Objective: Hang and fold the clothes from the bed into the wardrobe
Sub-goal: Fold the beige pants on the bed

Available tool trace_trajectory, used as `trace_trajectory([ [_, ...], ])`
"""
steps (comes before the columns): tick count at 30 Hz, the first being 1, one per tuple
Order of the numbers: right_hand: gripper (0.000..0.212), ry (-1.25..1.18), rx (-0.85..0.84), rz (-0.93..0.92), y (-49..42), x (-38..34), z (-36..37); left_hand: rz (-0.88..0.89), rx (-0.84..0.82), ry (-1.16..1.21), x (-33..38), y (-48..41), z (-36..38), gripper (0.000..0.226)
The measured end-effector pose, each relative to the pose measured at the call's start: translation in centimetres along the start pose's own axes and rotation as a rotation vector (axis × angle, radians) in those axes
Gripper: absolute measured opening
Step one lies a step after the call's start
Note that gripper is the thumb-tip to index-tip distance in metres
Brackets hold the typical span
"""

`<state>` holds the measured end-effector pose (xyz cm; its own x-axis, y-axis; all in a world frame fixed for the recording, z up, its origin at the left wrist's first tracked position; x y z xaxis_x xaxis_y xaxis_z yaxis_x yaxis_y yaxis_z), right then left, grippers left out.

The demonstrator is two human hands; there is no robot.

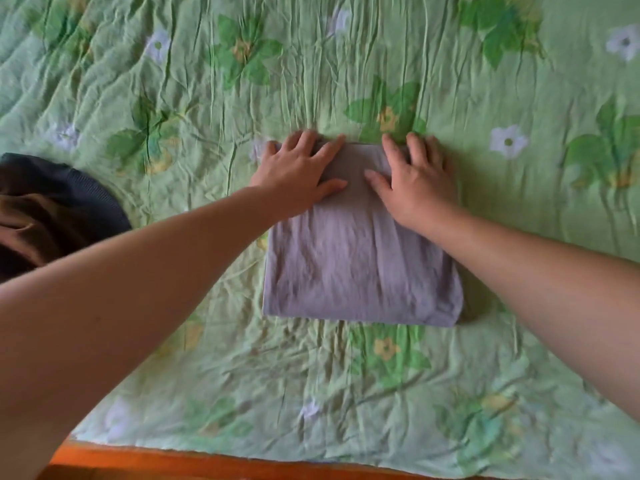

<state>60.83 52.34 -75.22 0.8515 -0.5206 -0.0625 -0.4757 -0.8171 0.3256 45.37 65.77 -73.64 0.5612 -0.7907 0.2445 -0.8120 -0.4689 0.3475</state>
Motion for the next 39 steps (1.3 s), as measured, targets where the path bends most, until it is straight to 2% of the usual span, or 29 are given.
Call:
trace_trajectory([
  [2, 0.076, -0.009, 0.039, -0.066, 0.5, 0.3, -1.5, 0.021, 0.002, 0.049, 0.0, 0.0, -1.5, 0.079],
  [3, 0.076, -0.043, 0.006, -0.079, 0.4, 0.7, -2.2, 0.024, -0.027, 0.091, 0.1, -0.3, -2.5, 0.077],
  [5, 0.067, -0.152, -0.194, -0.050, -0.9, 1.4, -3.8, 0.021, -0.156, 0.163, 0.5, -1.1, -4.5, 0.064],
  [7, 0.050, -0.232, -0.451, -0.028, -2.0, 1.6, -5.7, -0.018, -0.357, 0.203, 0.9, -1.7, -6.5, 0.050],
  [8, 0.042, -0.235, -0.525, -0.038, -2.1, 1.5, -6.8, -0.040, -0.447, 0.214, 1.1, -1.5, -7.3, 0.045],
  [9, 0.036, -0.227, -0.559, -0.054, -1.9, 1.3, -7.9, -0.045, -0.503, 0.219, 1.4, -1.1, -8.0, 0.038],
  [11, 0.028, -0.200, -0.570, -0.114, -0.9, 0.7, -10.4, -0.013, -0.512, 0.236, 2.1, 0.2, -9.9, 0.023],
  [13, 0.018, -0.191, -0.483, -0.171, 0.4, 0.1, -14.1, 0.023, -0.423, 0.281, 2.7, 1.8, -13.0, 0.022],
  [17, 0.021, -0.180, -0.059, -0.252, 3.2, 0.2, -22.8, 0.106, 0.013, 0.341, 3.3, 5.2, -20.4, 0.022],
  [19, 0.031, -0.048, 0.067, -0.340, 5.7, -0.5, -24.1, 0.159, 0.140, 0.250, 4.3, 7.7, -20.8, 0.031],
  [21, 0.044, 0.138, 0.154, -0.399, 8.7, -1.3, -21.9, 0.217, 0.216, 0.070, 5.4, 10.4, -18.1, 0.037],
  [23, 0.051, 0.264, 0.169, -0.383, 11.6, -1.7, -17.4, 0.214, 0.185, -0.036, 6.0, 12.8, -13.3, 0.050],
  [25, 0.052, 0.301, 0.015, -0.336, 13.9, -1.6, -11.7, 0.164, 0.021, -0.038, 5.7, 14.8, -7.8, 0.061],
  [27, 0.058, 0.278, -0.170, -0.295, 15.7, -1.1, -6.4, 0.085, -0.125, 0.040, 5.0, 15.9, -3.1, 0.058],
  [28, 0.058, 0.245, -0.198, -0.275, 16.2, -0.8, -4.6, 0.048, -0.113, 0.093, 4.5, 16.1, -1.7, 0.051],
  [29, 0.053, 0.186, -0.150, -0.253, 16.2, -0.5, -3.6, 0.016, -0.050, 0.133, 4.1, 15.9, -1.0, 0.044],
  [32, 0.038, 0.042, 0.158, -0.214, 14.0, -0.1, -2.8, -0.029, 0.166, 0.159, 3.2, 13.3, -0.3, 0.045],
  [34, 0.050, 0.045, 0.224, -0.194, 10.7, -0.5, -2.5, -0.038, 0.212, 0.138, 3.0, 10.4, 0.4, 0.058],
  [36, 0.066, 0.046, 0.189, -0.142, 7.0, -0.9, -1.3, -0.049, 0.222, 0.092, 2.7, 7.5, 1.7, 0.063],
  [39, 0.077, 0.120, 0.168, -0.061, 3.2, -0.7, 1.4, -0.045, 0.255, 0.092, 1.5, 5.2, 4.2, 0.066],
])
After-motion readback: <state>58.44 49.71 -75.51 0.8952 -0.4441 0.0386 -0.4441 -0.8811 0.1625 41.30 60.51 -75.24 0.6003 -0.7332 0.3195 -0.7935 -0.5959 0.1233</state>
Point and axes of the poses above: each hand's wrist, its own y-axis away from the middle knuckle, its own z-axis out of the palm, x = y × z, the point moved 4 cm from there along -y, towards the middle knuckle, and after that the axes turned 8 degrees about y, right-handed, at the moved point
